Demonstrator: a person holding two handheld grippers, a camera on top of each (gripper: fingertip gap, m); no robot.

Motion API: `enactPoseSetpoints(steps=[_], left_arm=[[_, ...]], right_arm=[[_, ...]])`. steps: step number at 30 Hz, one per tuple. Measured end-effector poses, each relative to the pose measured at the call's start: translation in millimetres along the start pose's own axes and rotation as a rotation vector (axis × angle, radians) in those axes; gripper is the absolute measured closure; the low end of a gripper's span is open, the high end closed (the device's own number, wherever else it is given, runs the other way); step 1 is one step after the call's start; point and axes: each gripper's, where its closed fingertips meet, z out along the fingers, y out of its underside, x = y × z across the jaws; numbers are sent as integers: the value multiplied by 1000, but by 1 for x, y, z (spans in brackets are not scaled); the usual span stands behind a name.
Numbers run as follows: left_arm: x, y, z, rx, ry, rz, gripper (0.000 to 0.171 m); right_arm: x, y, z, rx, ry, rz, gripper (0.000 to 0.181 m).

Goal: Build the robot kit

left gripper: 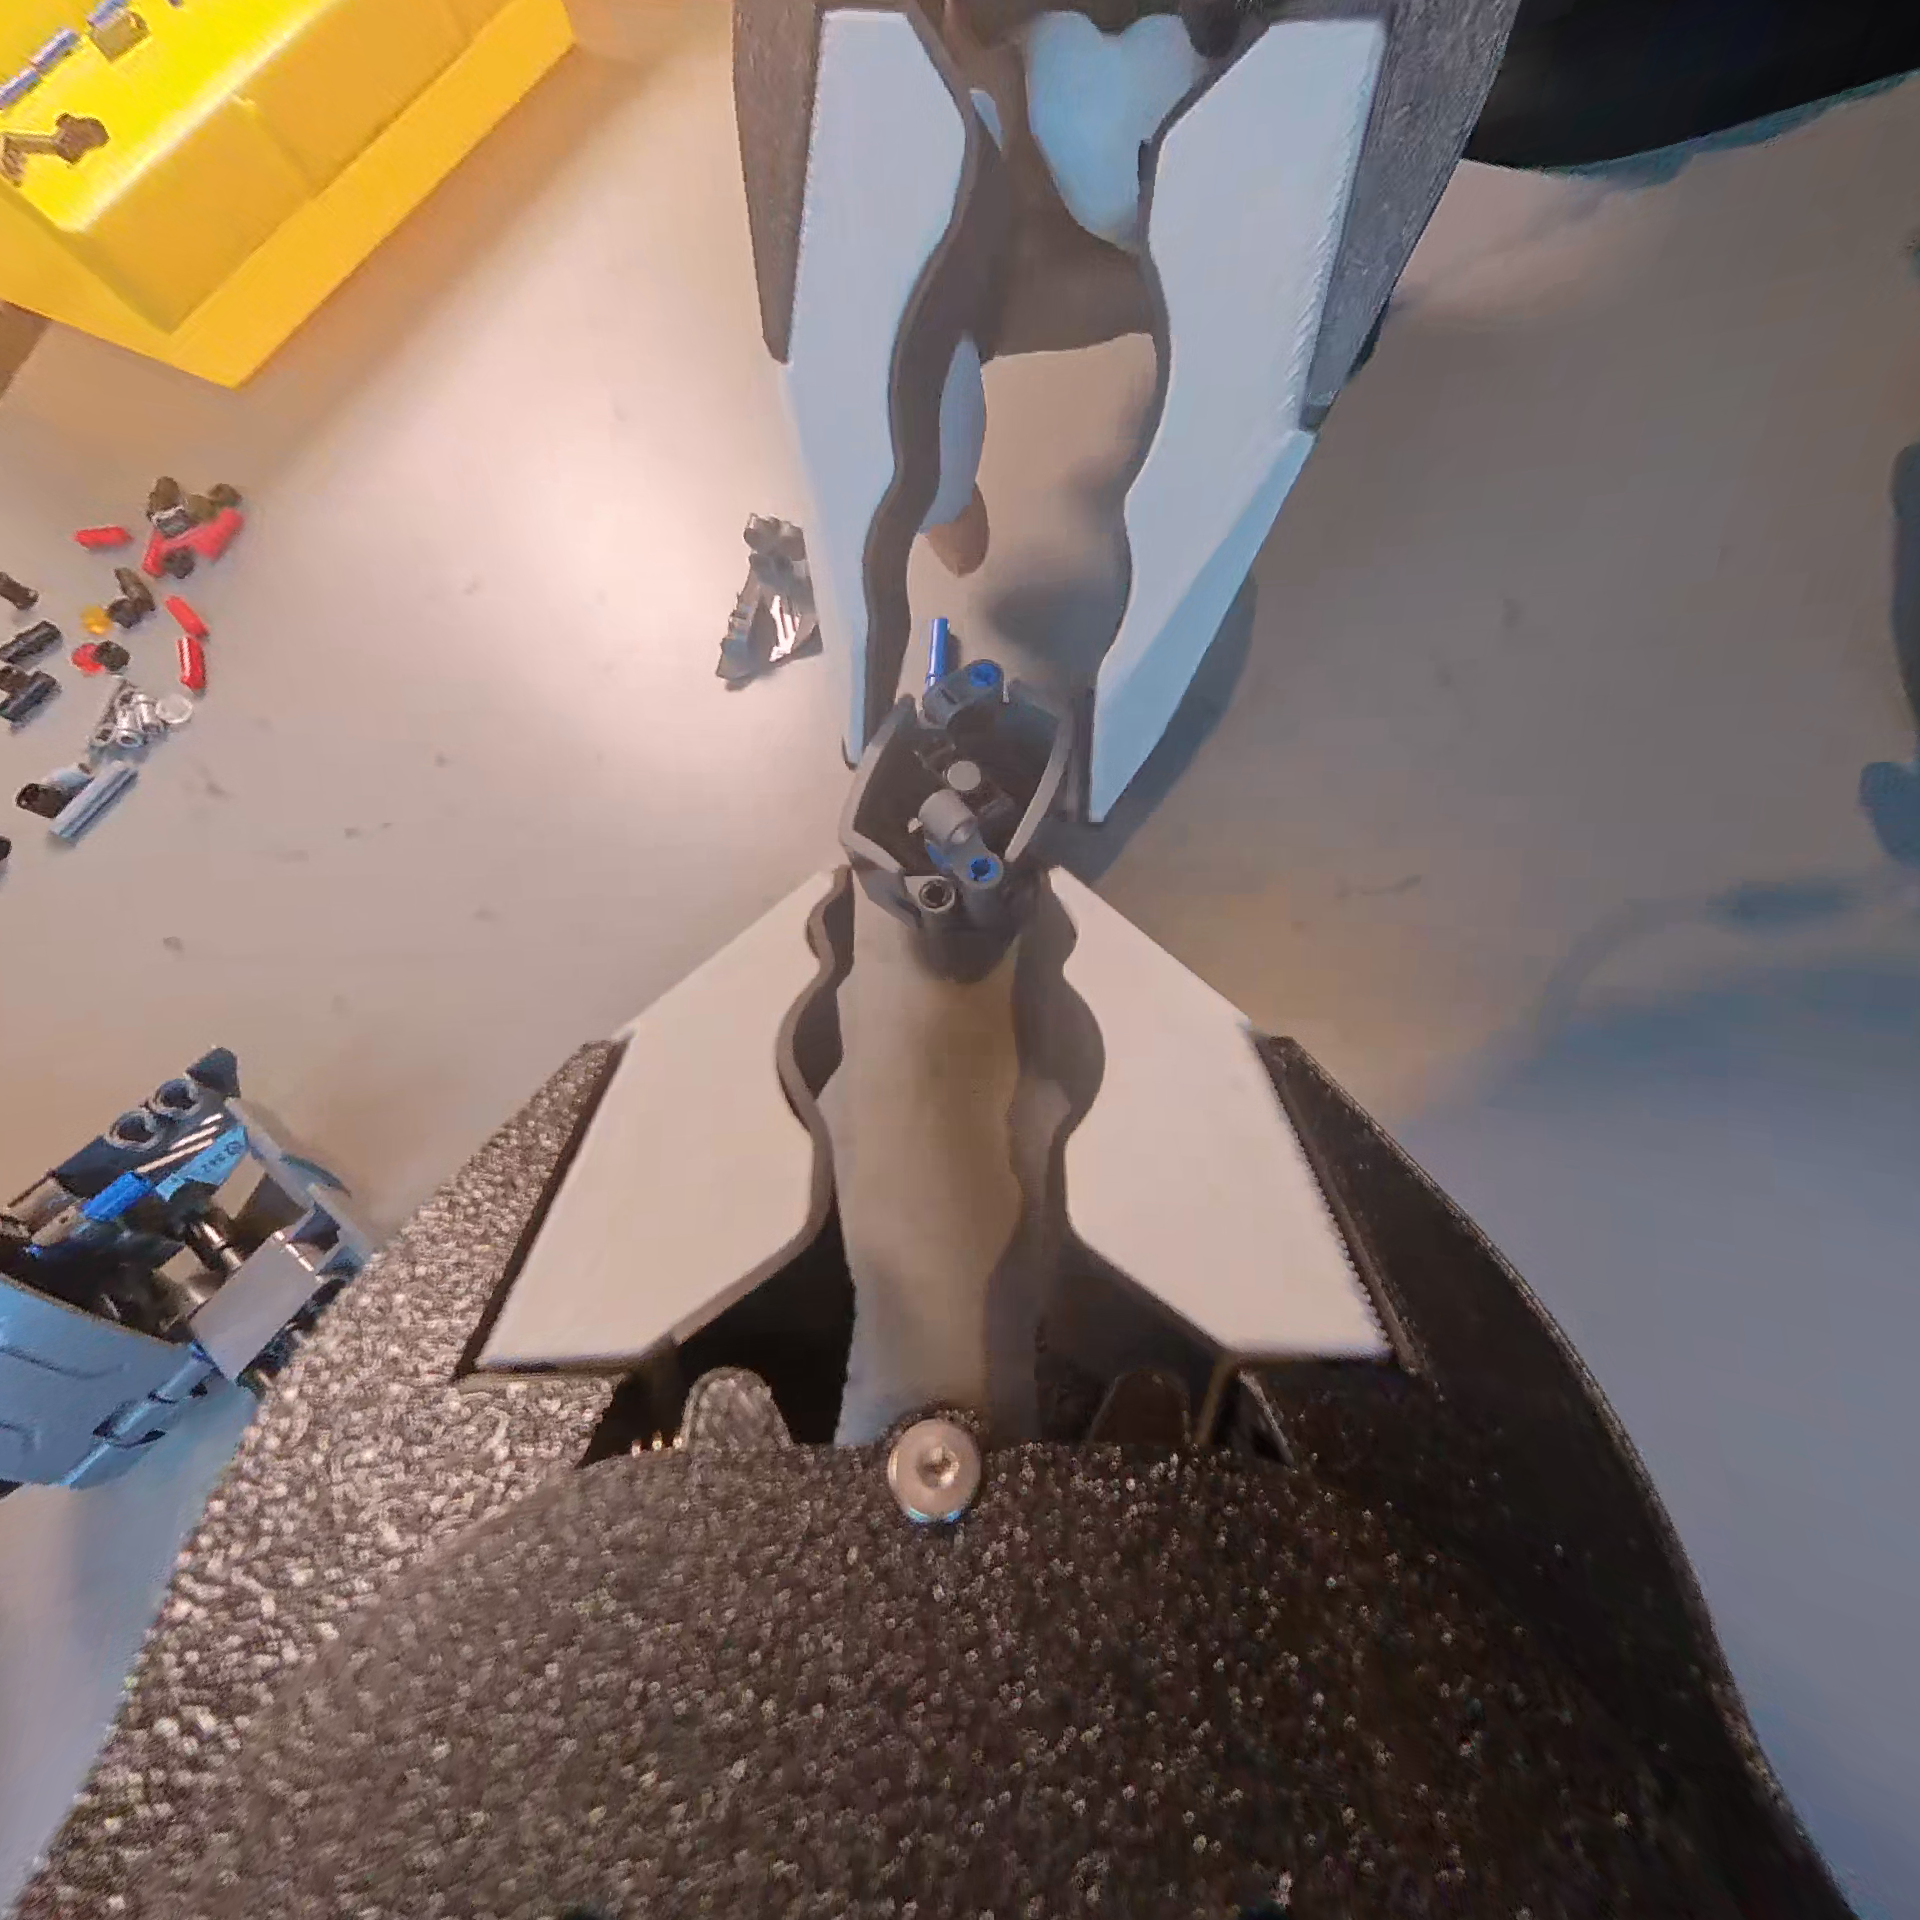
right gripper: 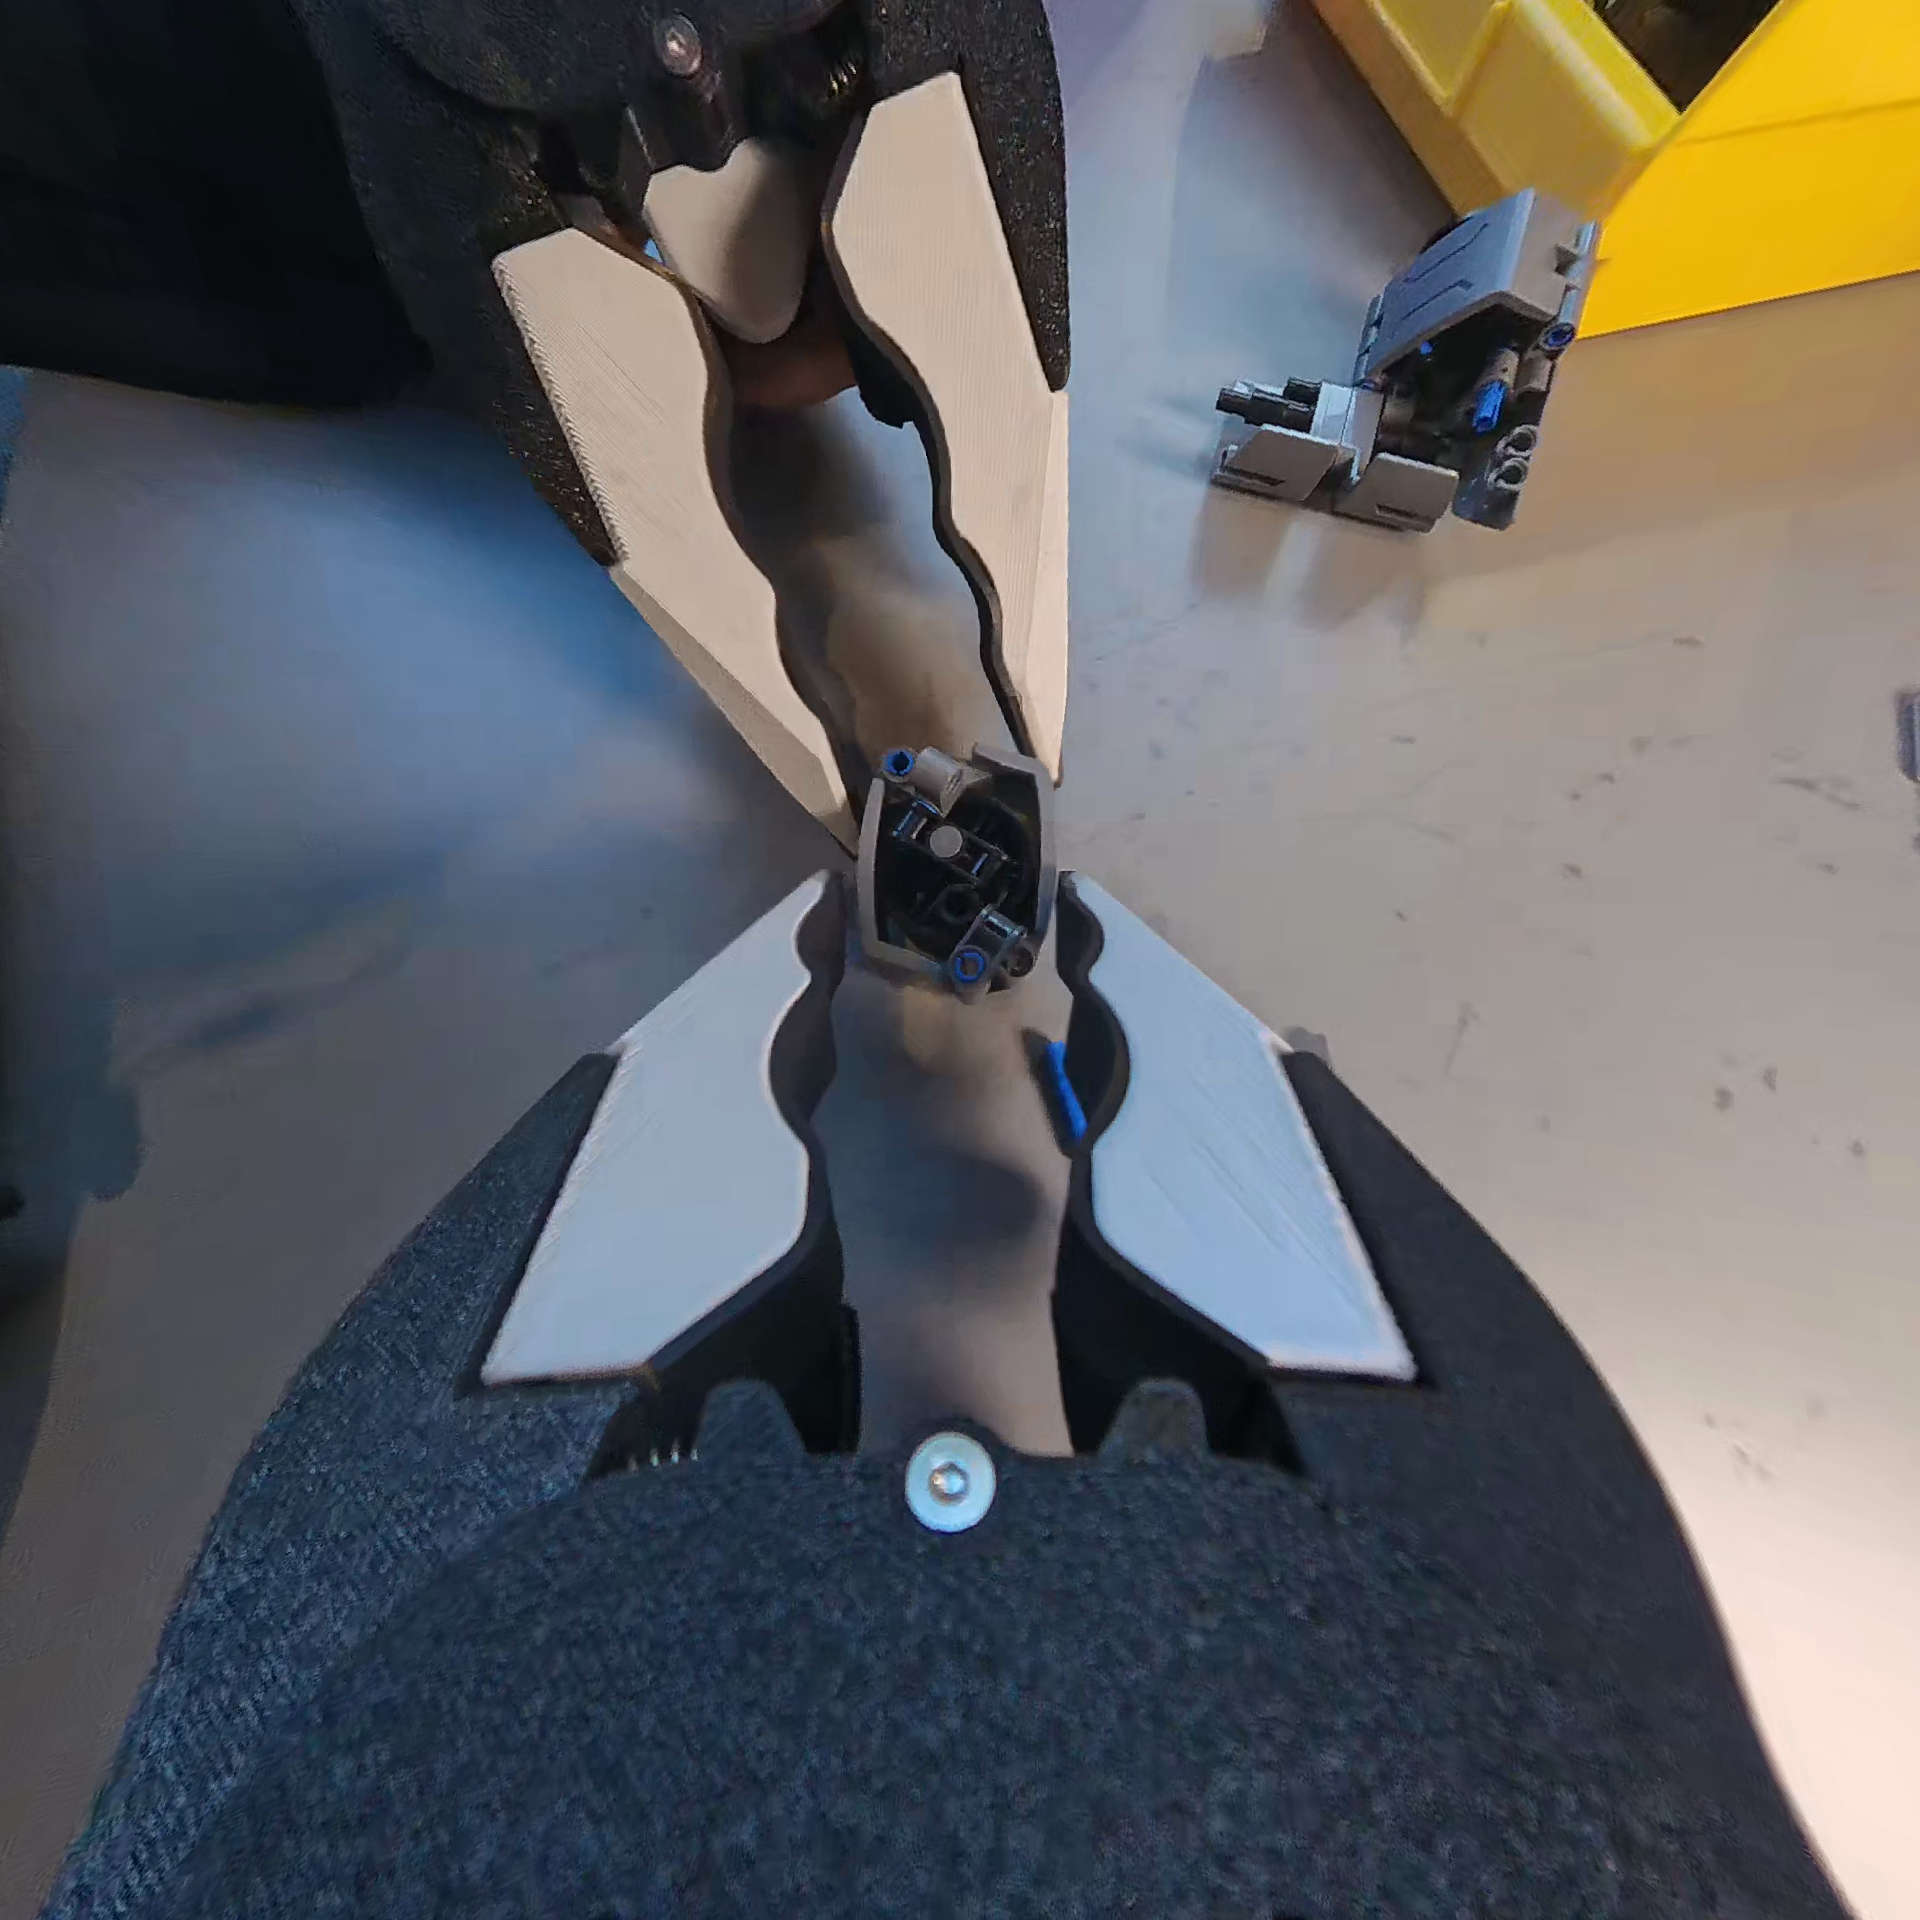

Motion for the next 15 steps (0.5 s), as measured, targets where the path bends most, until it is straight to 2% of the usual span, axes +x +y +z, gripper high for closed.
enactPoseSetpoints(steps=[1, 3, 9, 15], left_arm=[[0, 0, 0, -3, -1, 0, 138], [-1, 0, 0, 1, -5, -2, 139], [-1, 0, -2, 8, 2, -4, 139], [-2, -4, -10, 37, 15, -27, 139]], right_arm=[[0, 0, -3, 7, -12, -4, 137], [2, 0, -14, 15, -39, -11, 136], [24, 36, -29, -88, -26, 8, 159], [24, 40, -20, -173, -15, -42, 168]])
